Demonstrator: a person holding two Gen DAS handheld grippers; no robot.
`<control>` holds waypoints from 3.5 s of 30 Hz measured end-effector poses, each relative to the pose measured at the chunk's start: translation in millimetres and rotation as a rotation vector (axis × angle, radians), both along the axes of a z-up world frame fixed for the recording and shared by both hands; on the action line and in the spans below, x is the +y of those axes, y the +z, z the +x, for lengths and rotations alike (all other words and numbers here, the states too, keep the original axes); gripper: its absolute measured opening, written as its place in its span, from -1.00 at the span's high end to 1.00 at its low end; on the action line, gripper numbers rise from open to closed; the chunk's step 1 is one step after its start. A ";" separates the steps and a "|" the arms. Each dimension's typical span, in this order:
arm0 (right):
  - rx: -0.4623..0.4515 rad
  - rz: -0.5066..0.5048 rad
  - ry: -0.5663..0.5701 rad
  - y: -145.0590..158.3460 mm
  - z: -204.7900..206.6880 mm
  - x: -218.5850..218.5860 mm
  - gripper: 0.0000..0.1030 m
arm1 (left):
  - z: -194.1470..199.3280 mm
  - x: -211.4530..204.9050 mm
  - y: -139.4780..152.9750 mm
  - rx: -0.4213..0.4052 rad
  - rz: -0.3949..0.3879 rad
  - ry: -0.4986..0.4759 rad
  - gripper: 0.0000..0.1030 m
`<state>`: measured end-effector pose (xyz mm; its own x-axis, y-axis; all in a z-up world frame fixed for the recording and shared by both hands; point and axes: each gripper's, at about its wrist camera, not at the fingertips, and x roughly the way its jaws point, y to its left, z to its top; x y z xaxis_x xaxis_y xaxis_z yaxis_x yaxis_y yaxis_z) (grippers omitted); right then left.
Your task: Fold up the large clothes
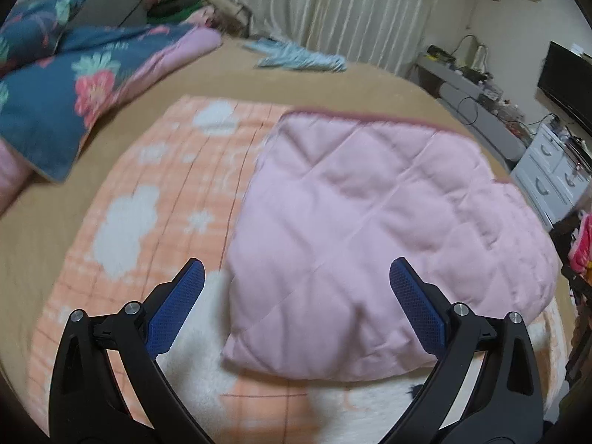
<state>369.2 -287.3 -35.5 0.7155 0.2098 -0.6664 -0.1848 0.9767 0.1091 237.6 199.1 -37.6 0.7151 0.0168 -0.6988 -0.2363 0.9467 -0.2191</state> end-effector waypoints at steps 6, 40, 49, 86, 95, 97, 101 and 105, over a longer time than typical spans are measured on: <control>0.033 -0.031 0.009 -15.8 20.6 4.5 -0.77 | 0.3 -0.6 -26.2 0.032 -0.046 -0.009 -0.82; 0.026 -0.013 -0.048 -26.6 112.8 39.7 0.62 | 111.3 -8.7 -3.3 0.025 0.141 0.021 0.76; 0.087 0.085 -0.059 -34.2 110.9 20.3 0.24 | 112.1 -7.7 -7.9 0.056 0.147 0.035 0.58; 0.203 0.497 -0.233 -52.3 10.2 5.1 -0.91 | 27.8 5.9 -66.3 0.041 -0.556 0.242 -0.82; 0.245 0.587 -0.249 -84.5 45.6 12.7 -0.92 | 63.0 7.4 -87.3 0.028 -0.611 0.280 -0.84; 0.244 0.620 -0.238 -90.8 52.7 13.5 -0.92 | 66.8 7.4 -90.3 0.021 -0.621 0.278 -0.84; 0.190 0.627 -0.219 -92.5 55.8 17.4 -0.74 | 75.7 4.5 -86.3 0.013 -0.577 0.257 -0.77; 0.142 0.595 -0.166 -84.4 53.9 25.8 -0.33 | 82.0 -10.6 -70.7 -0.010 -0.425 0.229 -0.36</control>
<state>423.1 -261.4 -119.9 0.6835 0.4672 -0.5609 0.0202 0.7559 0.6544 319.6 188.5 -108.3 0.7334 -0.1109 -0.6707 -0.4236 0.6970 -0.5785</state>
